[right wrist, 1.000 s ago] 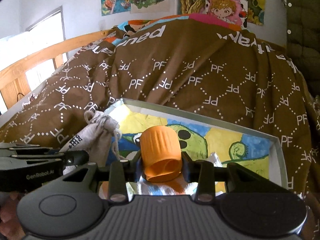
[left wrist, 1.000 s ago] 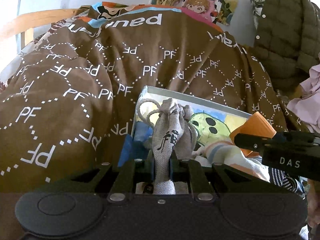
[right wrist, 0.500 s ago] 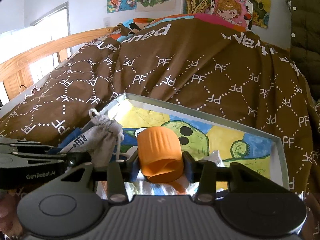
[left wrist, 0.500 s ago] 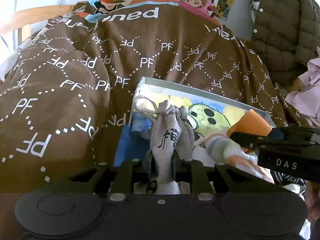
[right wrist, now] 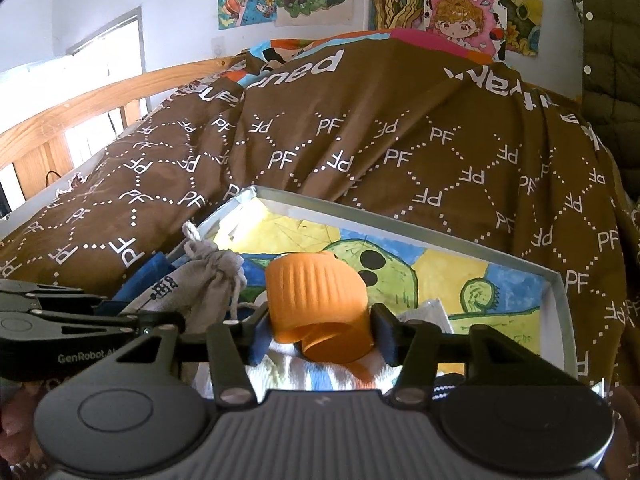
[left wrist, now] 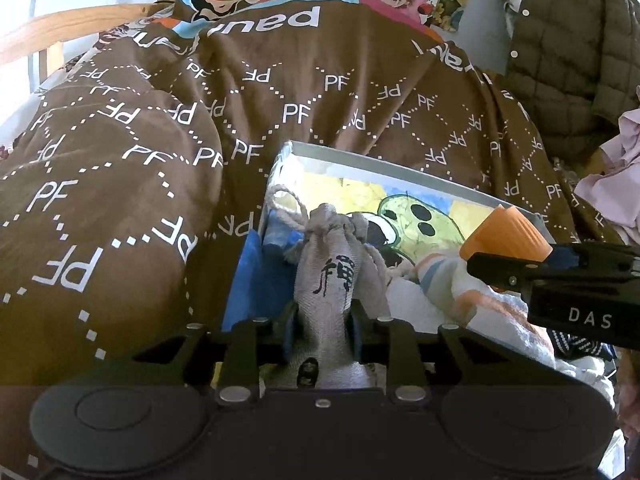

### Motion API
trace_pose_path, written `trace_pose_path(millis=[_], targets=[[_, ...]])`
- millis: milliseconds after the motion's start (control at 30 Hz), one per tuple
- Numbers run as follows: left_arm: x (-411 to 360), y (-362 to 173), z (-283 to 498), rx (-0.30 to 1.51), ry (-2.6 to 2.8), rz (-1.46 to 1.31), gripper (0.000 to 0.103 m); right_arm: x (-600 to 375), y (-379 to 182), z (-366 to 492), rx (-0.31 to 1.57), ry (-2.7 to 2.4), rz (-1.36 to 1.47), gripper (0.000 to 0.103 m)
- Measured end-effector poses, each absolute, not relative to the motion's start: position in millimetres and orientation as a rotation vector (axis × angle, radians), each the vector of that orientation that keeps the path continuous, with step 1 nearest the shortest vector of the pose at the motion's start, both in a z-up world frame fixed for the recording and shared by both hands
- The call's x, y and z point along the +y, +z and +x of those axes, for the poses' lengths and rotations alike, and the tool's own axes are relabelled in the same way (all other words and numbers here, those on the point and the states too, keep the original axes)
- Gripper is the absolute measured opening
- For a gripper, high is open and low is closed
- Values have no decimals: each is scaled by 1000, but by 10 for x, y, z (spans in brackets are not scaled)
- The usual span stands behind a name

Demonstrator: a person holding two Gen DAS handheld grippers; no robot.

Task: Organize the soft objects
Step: 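Lower both items into the tray and open both tools to release them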

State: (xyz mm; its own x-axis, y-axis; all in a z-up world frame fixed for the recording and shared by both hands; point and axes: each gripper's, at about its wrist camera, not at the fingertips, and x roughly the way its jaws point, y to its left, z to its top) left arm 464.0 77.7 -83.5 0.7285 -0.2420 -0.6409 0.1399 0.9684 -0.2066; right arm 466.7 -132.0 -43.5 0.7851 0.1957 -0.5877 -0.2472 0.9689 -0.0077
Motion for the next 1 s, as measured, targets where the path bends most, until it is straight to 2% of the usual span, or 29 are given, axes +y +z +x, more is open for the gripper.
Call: trace_pose_path(millis=[300, 467, 633, 900, 1000], targets=[[730, -826, 4562, 717, -214, -123, 39, -1382, -408, 4596, 617, 236, -76, 62], [714, -782, 4496, 700, -217, -116, 50, -1415, -362, 4525, 602, 240, -69, 72], [719, -690, 4392, 658, -205, -128, 71, -1468, -301, 4430, 578, 234, -53, 83], [746, -539, 4240, 601, -176, -134, 86, -1560, -193, 4255, 542, 216, -17, 96], [753, -475, 4175, 577, -164, -138, 88, -1592, -145, 4168, 523, 208, -10, 99]])
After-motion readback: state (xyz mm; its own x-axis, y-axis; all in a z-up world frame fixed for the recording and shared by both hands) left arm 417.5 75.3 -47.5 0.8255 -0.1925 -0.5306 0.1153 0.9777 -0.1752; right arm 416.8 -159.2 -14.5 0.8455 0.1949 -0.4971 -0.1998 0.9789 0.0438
